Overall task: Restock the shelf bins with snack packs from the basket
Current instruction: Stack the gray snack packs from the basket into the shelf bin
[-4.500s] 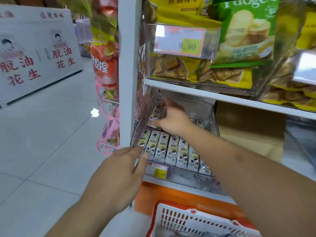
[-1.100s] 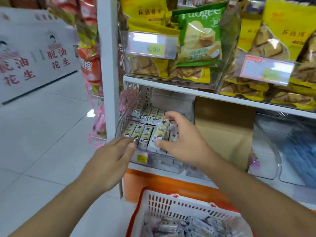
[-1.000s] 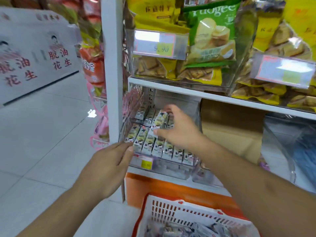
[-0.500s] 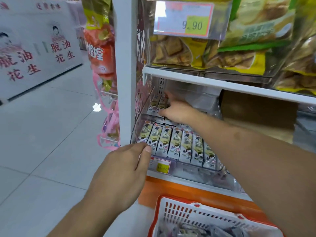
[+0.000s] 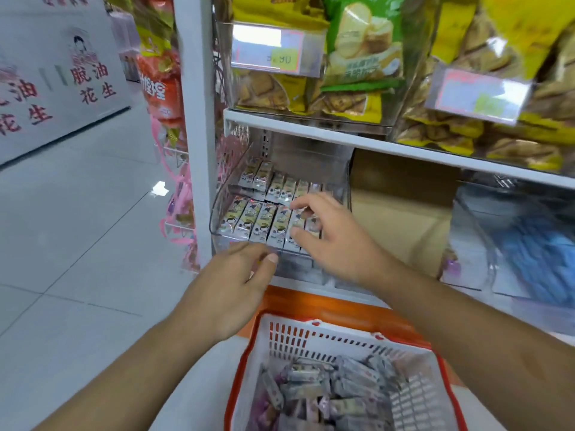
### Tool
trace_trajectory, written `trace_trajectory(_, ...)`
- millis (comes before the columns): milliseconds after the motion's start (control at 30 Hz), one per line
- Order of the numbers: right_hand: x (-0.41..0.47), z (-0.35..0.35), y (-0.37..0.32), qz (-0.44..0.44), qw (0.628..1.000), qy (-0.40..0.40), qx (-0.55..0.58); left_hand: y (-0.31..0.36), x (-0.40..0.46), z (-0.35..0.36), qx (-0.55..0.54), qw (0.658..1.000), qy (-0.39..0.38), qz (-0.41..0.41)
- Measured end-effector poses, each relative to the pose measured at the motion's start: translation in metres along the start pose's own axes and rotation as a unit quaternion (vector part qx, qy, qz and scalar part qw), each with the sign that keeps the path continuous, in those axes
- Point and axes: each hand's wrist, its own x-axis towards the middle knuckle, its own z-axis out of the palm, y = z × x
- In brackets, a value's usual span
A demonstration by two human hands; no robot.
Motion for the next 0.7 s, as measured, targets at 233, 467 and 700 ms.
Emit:
trace_trajectory(233,-0.128,0.032,0.036,0.066,0.994,-0.083,0.020,-0.011,-0.042,0.085,0.006,0.994,-0.100,-0.035)
trace_trajectory(467,-0.197,0.121,0.107,0.200,0.959,-0.198,0.021,-0.084,-0.083,0.153,0.114,0.971,-0.166,-0.127)
trace_trajectory(700,-0.209,0.194,0.146,0.261,0.914,-0.309,0.032,-0.118,-0.104,0.193,0.008,0.959,-0.169,-0.226)
